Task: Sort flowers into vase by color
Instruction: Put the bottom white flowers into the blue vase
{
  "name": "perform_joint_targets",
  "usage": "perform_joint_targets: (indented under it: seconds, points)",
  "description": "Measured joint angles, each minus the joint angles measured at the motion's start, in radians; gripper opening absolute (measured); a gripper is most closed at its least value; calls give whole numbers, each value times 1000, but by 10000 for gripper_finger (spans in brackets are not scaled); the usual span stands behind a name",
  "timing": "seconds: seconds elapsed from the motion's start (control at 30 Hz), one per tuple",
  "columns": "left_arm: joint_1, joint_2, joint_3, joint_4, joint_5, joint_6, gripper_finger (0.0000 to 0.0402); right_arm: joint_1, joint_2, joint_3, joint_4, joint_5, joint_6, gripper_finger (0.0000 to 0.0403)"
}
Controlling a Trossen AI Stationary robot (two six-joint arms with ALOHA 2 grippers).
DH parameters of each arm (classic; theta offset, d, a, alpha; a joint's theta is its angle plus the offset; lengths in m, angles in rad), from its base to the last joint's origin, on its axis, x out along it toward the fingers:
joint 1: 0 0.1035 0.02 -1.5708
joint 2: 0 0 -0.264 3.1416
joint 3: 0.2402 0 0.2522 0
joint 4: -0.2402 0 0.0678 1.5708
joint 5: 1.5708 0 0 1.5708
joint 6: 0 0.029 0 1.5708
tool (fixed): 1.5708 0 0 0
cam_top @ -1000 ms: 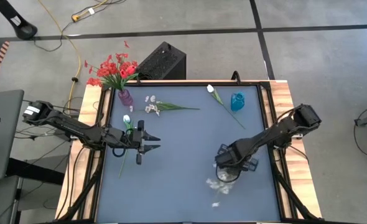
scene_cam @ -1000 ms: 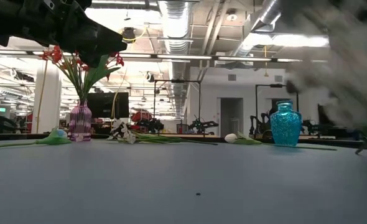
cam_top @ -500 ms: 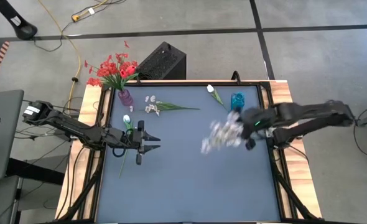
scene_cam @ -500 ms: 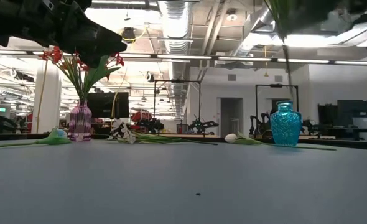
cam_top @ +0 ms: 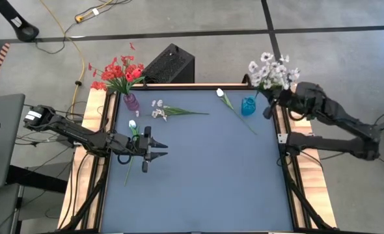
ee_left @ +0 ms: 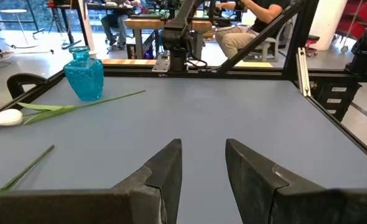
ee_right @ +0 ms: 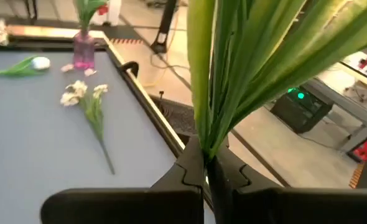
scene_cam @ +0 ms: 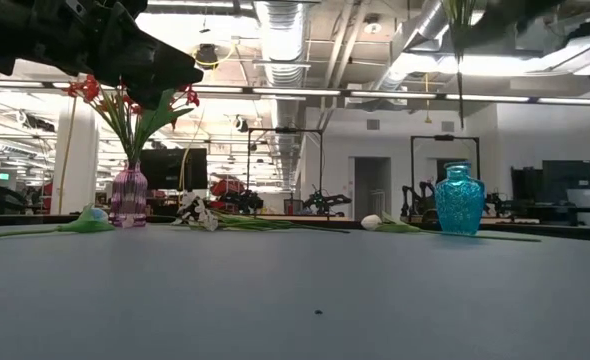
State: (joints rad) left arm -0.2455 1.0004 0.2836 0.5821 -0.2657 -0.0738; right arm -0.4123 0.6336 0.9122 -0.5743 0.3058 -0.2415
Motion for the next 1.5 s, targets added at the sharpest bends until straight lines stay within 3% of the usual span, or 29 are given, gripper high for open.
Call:
perform_joint_targets:
  seconds: [0.13, 0.27, 0.5, 0.83, 1.13, 1.33, 1.5]
  points:
    - [-2, 0, 0, -7, 9, -1, 112, -72, -35, -149, 154, -14, -17, 30]
    - [-2, 0, 0, -7, 20, -6, 112, -118, -65, -206, 252, -39, -4, 30]
    - [-2, 0, 0, -7, 24, -6, 112, -175, -79, -254, 225, -67, 58, 30]
    - [-2, 0, 0, -13, 46, -17, 112, -196, -78, -379, 365, -72, 101, 30]
    - [-2, 0, 0, -17, 52, -21, 112, -259, -76, -447, 339, -66, 203, 40]
    - [-2, 0, 0, -16, 52, -22, 112, -259, -77, -447, 320, -68, 286, 63]
    - [-2, 0, 0, -15, 53, -34, 112, -259, -77, -447, 311, -68, 348, 107]
